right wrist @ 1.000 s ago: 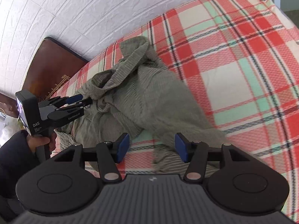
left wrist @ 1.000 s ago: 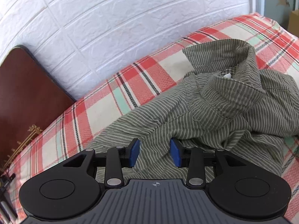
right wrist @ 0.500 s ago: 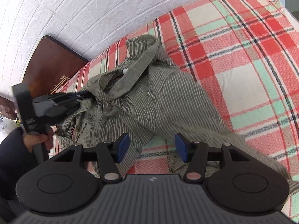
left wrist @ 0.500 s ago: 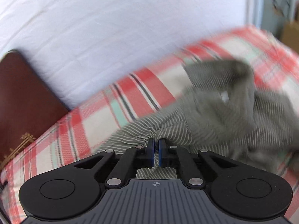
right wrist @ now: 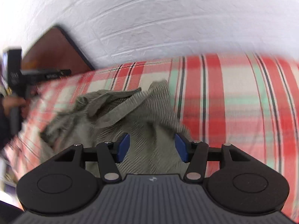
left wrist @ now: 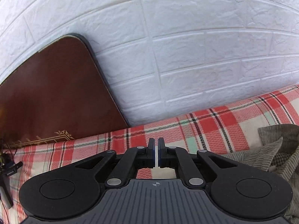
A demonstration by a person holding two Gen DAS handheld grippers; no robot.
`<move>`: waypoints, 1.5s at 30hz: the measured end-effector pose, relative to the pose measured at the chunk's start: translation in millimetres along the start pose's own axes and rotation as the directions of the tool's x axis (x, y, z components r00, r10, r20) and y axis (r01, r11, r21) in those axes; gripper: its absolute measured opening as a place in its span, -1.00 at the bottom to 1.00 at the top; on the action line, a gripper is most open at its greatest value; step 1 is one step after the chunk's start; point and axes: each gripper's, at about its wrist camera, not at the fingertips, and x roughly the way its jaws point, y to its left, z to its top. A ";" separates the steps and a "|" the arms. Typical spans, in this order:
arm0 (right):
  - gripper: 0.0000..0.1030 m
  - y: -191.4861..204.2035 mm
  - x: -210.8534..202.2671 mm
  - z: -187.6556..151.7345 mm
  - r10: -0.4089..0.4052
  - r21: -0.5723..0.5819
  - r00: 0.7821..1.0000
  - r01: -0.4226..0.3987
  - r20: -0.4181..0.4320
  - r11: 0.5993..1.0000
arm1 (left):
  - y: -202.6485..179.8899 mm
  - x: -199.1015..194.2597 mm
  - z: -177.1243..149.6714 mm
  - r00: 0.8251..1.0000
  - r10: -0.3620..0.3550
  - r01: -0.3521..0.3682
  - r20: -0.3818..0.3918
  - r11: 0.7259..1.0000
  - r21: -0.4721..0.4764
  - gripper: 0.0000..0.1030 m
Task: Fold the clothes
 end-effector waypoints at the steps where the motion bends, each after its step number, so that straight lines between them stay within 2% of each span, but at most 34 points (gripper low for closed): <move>1: 0.14 0.3 6.0 4.2 -0.023 -0.044 1.000 0.022 -0.012 0.999 | -2.3 -2.9 -4.4 1.000 -0.025 0.025 -0.002 0.999 0.036 -1.00; 2: 0.14 0.2 11.5 7.4 -0.038 -0.080 0.999 0.036 -0.025 0.996 | -4.7 -5.7 -8.7 0.999 -0.050 0.050 -0.005 0.996 0.072 -0.89; 3: 0.14 -0.1 16.4 10.2 -0.042 -0.105 0.998 0.037 -0.039 0.994 | -7.0 -8.6 -13.1 0.997 -0.075 0.076 -0.009 0.991 0.108 -0.63; 5: 0.14 0.2 25.7 14.6 -0.047 -0.146 0.997 0.037 -0.063 0.989 | -20.4 -13.3 -25.3 0.993 -0.117 0.119 -0.018 0.969 0.215 -0.49; 8: 0.13 2.3 38.6 18.7 -0.058 -0.186 0.994 0.040 -0.095 0.982 | -39.2 -15.4 -38.6 0.987 -0.158 0.159 -0.032 0.923 0.352 -0.41; 10: 0.13 3.8 43.8 21.1 -0.055 -0.192 0.993 0.034 -0.104 0.981 | -47.7 -13.9 -43.1 0.984 -0.172 0.172 -0.037 0.893 0.416 -0.21; 11: 0.12 4.9 46.2 22.5 -0.053 -0.194 0.993 0.031 -0.108 0.980 | -52.0 -13.1 -45.4 0.983 -0.179 0.178 -0.040 0.877 0.447 -0.02; 12: 0.12 6.2 48.8 24.3 -0.049 -0.196 0.993 0.026 -0.112 0.980 | -56.3 -12.3 -47.6 0.982 -0.186 0.184 -0.043 0.859 0.478 0.03; 16: 0.12 10.0 55.5 27.9 -0.036 -0.207 0.991 0.009 -0.127 0.978 | -71.6 -8.5 -55.8 0.977 -0.205 0.198 -0.056 0.785 0.587 0.04; 19: 0.13 11.1 61.2 28.4 -0.031 -0.214 0.990 0.000 -0.140 0.977 | -71.7 0.8 -56.7 0.984 -0.170 0.168 -0.055 0.770 0.616 0.04; 23: 0.13 10.5 74.6 28.5 -0.042 -0.220 0.986 0.005 -0.161 0.975 | -67.4 21.2 -54.7 0.985 -0.148 0.174 -0.094 0.773 0.610 0.05; 24: 0.13 10.6 78.1 29.2 -0.043 -0.220 0.986 0.006 -0.164 0.975 | -67.7 25.4 -54.2 0.984 -0.146 0.180 -0.105 0.772 0.610 -0.03; 25: 0.12 10.6 81.6 29.8 -0.044 -0.220 0.985 0.006 -0.166 0.975 | -68.0 28.9 -53.2 0.982 -0.147 0.188 -0.117 0.774 0.605 -0.25; 26: 0.08 10.6 84.7 31.4 -0.041 -0.215 0.985 0.004 -0.169 0.977 | -68.3 31.8 -51.7 0.980 -0.151 0.200 -0.132 0.780 0.593 -0.62; 27: -0.04 10.6 87.7 33.1 -0.037 -0.209 0.984 0.000 -0.172 0.978 | -67.7 33.5 -49.5 0.978 -0.154 0.207 -0.140 0.791 0.576 -0.88; 28: -0.21 10.7 89.1 35.3 -0.027 -0.201 0.984 -0.009 -0.177 0.980 | -66.2 34.2 -46.7 0.978 -0.158 0.209 -0.139 0.806 0.553 -0.90; 29: -0.62 10.6 88.2 38.0 -0.010 -0.191 0.983 -0.025 -0.182 0.981 | -64.7 34.9 -43.9 0.977 -0.162 0.212 -0.139 0.821 0.529 -0.94; 30: -0.69 12.1 83.9 42.0 0.005 -0.189 0.985 -0.038 -0.173 0.981 | -61.6 34.9 -40.9 0.978 -0.164 0.207 -0.130 0.838 0.505 -0.97; 34: -0.79 19.2 64.5 58.9 0.064 -0.185 0.989 -0.087 -0.131 0.979 | -32.1 34.7 -26.5 0.984 -0.161 0.179 -0.078 0.916 0.359 -1.00; 36: -0.79 24.4 55.4 72.2 0.100 -0.185 0.990 -0.116 -0.096 0.976 | -16.9 38.5 -20.2 0.987 -0.149 0.161 -0.065 0.943 0.291 -1.00; 41: -0.80 33.7 44.6 111.3 0.163 -0.168 0.987 -0.161 -0.003 0.973 | 8.5 52.8 -7.9 0.996 -0.080 0.087 -0.043 0.977 0.195 -1.00; 45: -0.80 37.2 54.7 140.1 0.168 -0.145 0.985 -0.162 0.029 0.976 | 25.0 64.2 1.1 0.998 -0.043 0.047 -0.035 0.991 0.122 -0.99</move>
